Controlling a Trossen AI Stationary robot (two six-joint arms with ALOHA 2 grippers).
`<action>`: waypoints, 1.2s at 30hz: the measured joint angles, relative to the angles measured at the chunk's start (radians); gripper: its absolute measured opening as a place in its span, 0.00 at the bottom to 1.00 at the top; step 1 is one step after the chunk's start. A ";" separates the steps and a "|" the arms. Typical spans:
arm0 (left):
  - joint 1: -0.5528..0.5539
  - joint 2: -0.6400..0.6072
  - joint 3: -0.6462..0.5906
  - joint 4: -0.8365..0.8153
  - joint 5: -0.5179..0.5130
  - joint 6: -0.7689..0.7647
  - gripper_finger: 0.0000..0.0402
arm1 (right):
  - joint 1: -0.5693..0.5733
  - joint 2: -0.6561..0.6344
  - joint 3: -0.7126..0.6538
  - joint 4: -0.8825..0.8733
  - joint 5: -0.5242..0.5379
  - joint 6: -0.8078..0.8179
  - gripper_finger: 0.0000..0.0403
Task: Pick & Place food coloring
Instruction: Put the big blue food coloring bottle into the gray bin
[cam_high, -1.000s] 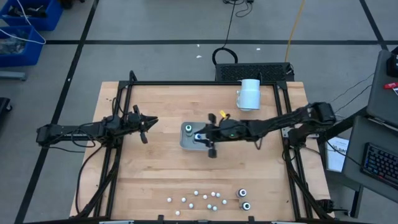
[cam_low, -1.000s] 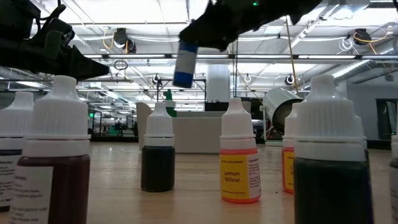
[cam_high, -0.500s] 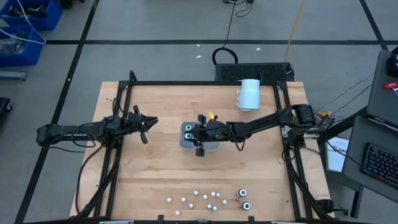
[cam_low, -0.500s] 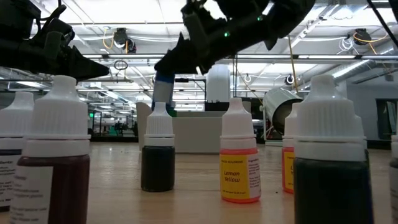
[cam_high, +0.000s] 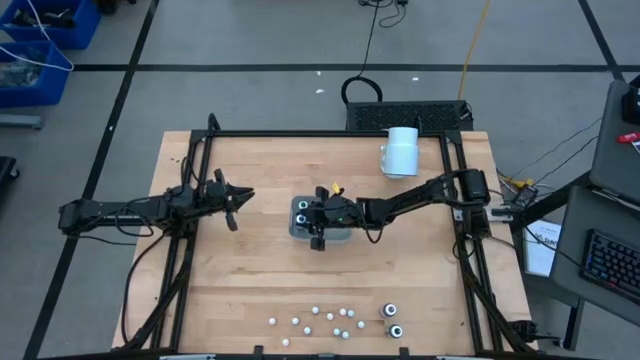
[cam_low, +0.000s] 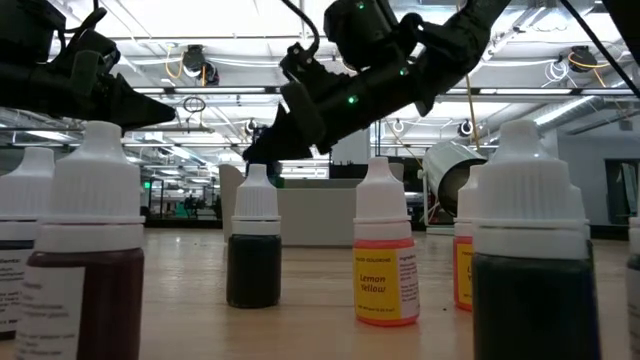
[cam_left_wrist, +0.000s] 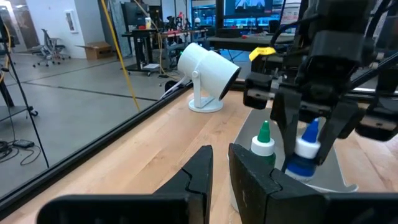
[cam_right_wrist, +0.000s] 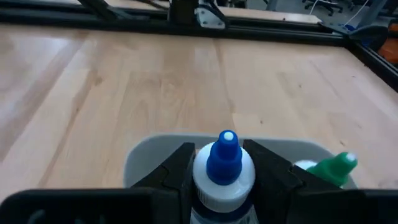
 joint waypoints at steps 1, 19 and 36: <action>0.000 0.000 0.000 0.000 0.000 0.000 0.14 | -0.001 0.002 0.000 -0.011 0.000 -0.002 0.27; 0.000 0.000 0.000 0.002 0.000 0.000 0.14 | -0.018 0.013 0.000 -0.031 -0.009 -0.012 0.32; 0.000 0.000 0.000 0.001 0.000 0.000 0.14 | -0.016 -0.005 -0.002 0.071 -0.061 -0.027 0.56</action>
